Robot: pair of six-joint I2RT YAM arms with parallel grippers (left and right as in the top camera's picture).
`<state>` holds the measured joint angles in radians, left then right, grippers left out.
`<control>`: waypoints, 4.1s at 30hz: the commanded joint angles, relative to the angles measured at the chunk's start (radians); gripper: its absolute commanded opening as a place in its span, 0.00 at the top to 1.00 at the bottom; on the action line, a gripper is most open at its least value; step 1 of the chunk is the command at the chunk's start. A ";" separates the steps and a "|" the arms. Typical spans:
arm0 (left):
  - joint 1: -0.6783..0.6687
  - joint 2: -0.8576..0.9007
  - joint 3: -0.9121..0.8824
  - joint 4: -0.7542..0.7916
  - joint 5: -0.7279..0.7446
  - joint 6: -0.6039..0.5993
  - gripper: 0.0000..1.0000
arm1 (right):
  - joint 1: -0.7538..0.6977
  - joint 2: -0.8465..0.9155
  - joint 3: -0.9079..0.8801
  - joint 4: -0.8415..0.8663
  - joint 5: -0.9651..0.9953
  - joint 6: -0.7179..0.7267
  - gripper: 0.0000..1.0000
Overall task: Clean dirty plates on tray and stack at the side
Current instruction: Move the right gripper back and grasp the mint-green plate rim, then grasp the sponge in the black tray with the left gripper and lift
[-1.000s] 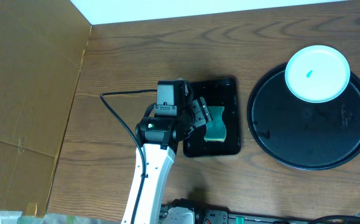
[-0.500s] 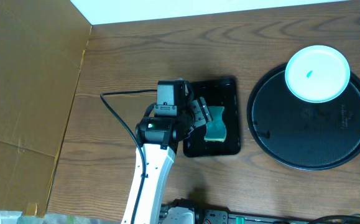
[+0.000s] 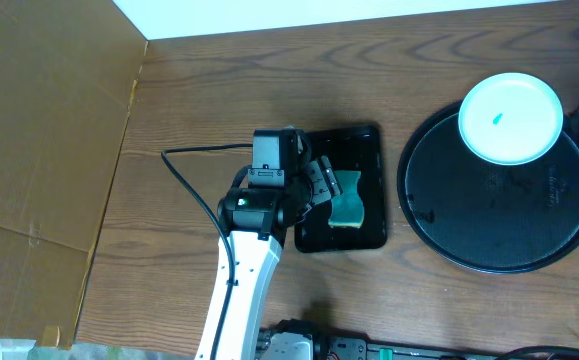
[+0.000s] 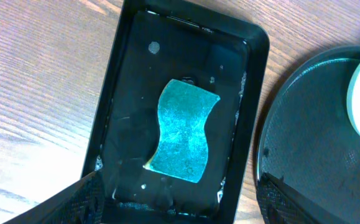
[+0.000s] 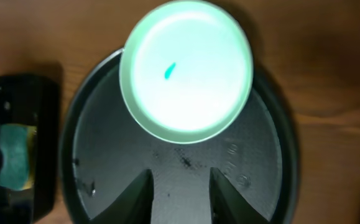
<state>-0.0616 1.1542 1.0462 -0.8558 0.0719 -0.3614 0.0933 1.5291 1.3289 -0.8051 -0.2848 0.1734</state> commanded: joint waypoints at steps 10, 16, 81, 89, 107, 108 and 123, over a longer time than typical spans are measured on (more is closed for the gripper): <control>0.004 0.002 0.022 0.000 -0.012 0.013 0.21 | 0.006 0.337 0.003 0.408 0.105 0.040 0.53; 0.004 0.002 0.022 0.000 -0.012 0.013 0.21 | 0.006 0.474 0.003 0.511 0.132 0.043 0.61; 0.004 0.002 0.022 0.000 -0.012 0.013 0.21 | 0.055 0.253 -0.003 -0.064 0.040 0.208 0.99; 0.004 0.002 0.022 0.000 -0.012 0.013 0.21 | 0.171 0.314 -0.127 -0.018 0.046 0.147 0.99; 0.003 0.028 0.000 -0.026 0.059 0.010 0.21 | 0.169 0.235 -0.051 0.011 -0.035 -0.123 0.73; 0.003 0.043 -0.009 -0.026 0.059 0.014 0.21 | 0.170 0.213 -0.051 0.007 -0.055 -0.123 0.73; 0.003 0.520 -0.057 0.127 0.060 0.055 0.34 | 0.233 0.100 -0.056 -0.072 -0.090 -0.099 0.73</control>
<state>-0.0616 1.6306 1.0027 -0.7361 0.1291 -0.3302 0.3092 1.6318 1.2633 -0.8696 -0.3546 0.0784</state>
